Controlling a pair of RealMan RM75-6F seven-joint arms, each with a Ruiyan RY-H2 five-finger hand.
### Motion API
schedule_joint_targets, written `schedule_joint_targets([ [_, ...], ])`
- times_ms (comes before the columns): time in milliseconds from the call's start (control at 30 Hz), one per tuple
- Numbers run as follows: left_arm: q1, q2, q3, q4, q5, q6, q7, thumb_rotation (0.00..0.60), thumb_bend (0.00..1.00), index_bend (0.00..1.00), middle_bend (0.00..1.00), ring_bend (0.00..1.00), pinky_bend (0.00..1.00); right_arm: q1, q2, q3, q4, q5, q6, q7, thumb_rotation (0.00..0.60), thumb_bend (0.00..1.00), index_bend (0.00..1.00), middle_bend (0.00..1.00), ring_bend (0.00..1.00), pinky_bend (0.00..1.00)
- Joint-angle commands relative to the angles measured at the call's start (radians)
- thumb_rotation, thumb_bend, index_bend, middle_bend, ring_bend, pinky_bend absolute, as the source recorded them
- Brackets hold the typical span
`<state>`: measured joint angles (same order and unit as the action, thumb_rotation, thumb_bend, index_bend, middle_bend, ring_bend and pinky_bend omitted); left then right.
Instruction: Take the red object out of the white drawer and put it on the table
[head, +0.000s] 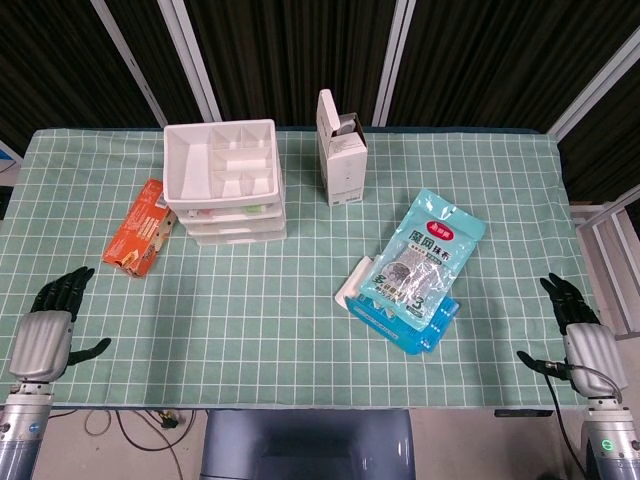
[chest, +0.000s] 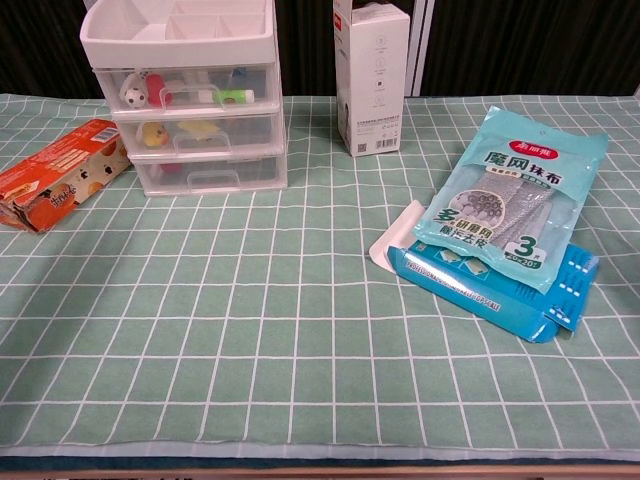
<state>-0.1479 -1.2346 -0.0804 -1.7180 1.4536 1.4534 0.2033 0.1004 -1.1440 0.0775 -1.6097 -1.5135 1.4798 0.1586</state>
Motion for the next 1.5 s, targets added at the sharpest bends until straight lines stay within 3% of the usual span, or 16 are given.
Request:
schedule_joint_targets([
  [33, -0.041, 0.006, -0.047, -0.056, -0.038, -0.038, -0.013, 0.6, 0.32, 0.0, 0.71, 0.76, 0.81, 0.001, 0.001, -0.001, 0.0, -0.002, -0.002, 0.003, 0.6, 0.04, 0.0, 0.0, 0.0, 0.22],
  [200, -0.151, -0.022, -0.155, -0.18, -0.273, -0.224, -0.079, 0.6, 0.41, 0.0, 0.89, 0.93, 0.99, 0.002, 0.002, 0.0, -0.003, 0.003, -0.006, 0.008, 0.6, 0.04, 0.0, 0.0, 0.0, 0.22],
  [300, -0.192, -0.04, -0.191, -0.203, -0.374, -0.282, -0.09, 0.6, 0.44, 0.0, 0.94, 0.97, 1.0, 0.002, 0.003, 0.001, -0.004, 0.005, -0.008, 0.011, 0.6, 0.04, 0.0, 0.0, 0.0, 0.22],
  [500, -0.273, -0.095, -0.26, -0.213, -0.57, -0.384, -0.136, 0.6, 0.45, 0.0, 0.96, 0.99, 1.0, 0.002, 0.005, 0.001, -0.005, 0.009, -0.012, 0.017, 0.6, 0.04, 0.0, 0.0, 0.0, 0.22],
  [800, -0.409, -0.193, -0.371, -0.14, -0.835, -0.499, -0.225, 0.6, 0.45, 0.0, 0.97, 1.0, 1.0, 0.004, 0.009, 0.002, -0.009, 0.017, -0.021, 0.029, 0.6, 0.04, 0.0, 0.0, 0.0, 0.22],
  [1500, -0.563, -0.3, -0.433, 0.03, -0.993, -0.567, -0.302, 0.6, 0.45, 0.0, 0.98, 1.0, 1.0, 0.004, 0.012, 0.003, -0.012, 0.022, -0.028, 0.039, 0.6, 0.04, 0.0, 0.0, 0.0, 0.22],
])
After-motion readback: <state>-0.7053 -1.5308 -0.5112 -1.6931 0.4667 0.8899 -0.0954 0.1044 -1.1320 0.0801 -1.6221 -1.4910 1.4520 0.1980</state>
